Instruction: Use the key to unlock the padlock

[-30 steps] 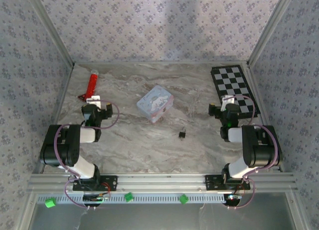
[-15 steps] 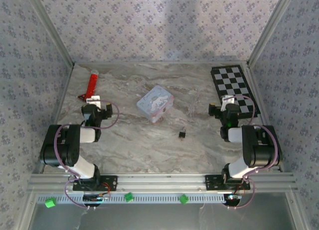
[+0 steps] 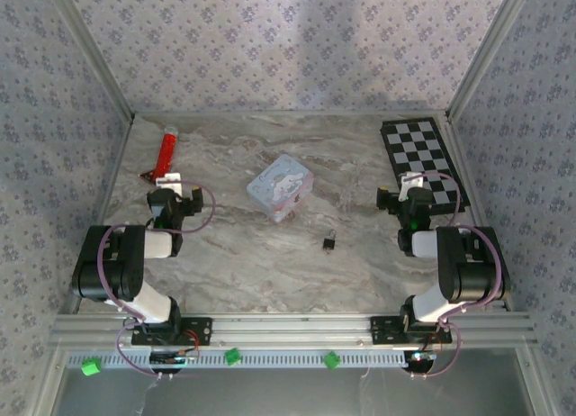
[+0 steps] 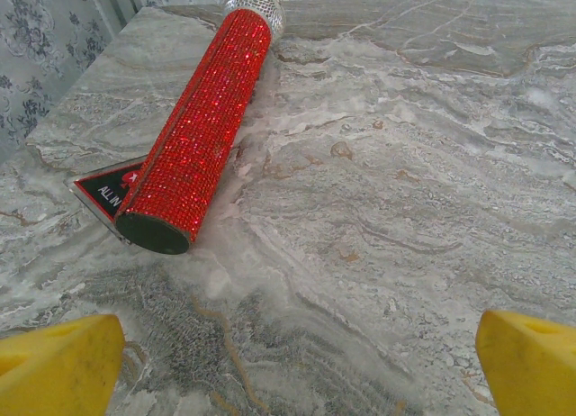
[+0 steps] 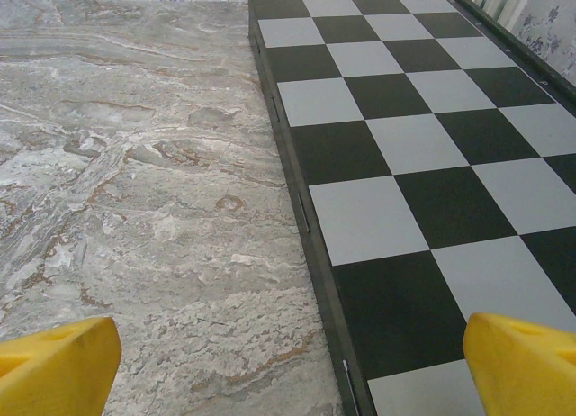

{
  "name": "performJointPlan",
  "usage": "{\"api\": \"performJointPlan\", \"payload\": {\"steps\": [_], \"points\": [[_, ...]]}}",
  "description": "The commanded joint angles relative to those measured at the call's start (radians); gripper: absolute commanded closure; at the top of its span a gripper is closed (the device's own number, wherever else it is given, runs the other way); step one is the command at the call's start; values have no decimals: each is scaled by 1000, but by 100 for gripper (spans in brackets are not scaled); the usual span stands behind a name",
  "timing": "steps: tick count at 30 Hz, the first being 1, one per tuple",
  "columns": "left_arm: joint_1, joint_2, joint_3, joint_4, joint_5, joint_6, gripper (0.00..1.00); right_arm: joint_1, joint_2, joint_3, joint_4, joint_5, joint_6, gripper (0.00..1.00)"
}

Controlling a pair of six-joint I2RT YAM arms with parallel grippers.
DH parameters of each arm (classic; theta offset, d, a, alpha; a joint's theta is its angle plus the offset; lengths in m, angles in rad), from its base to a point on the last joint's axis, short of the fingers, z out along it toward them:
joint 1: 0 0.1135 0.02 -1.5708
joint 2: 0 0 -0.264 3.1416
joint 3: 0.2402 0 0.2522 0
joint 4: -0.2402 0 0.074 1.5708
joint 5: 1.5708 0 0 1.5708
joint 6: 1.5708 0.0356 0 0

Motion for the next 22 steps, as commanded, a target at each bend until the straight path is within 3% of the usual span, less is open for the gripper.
{"api": "performJointPlan", "payload": {"steps": [1,22], "points": [[8,-4,16,0,21,-14,0,2,6,4,24,21,13,1],[7,-5,16,0,22,-13,0,2,5,2,25,22,13,1]]}}
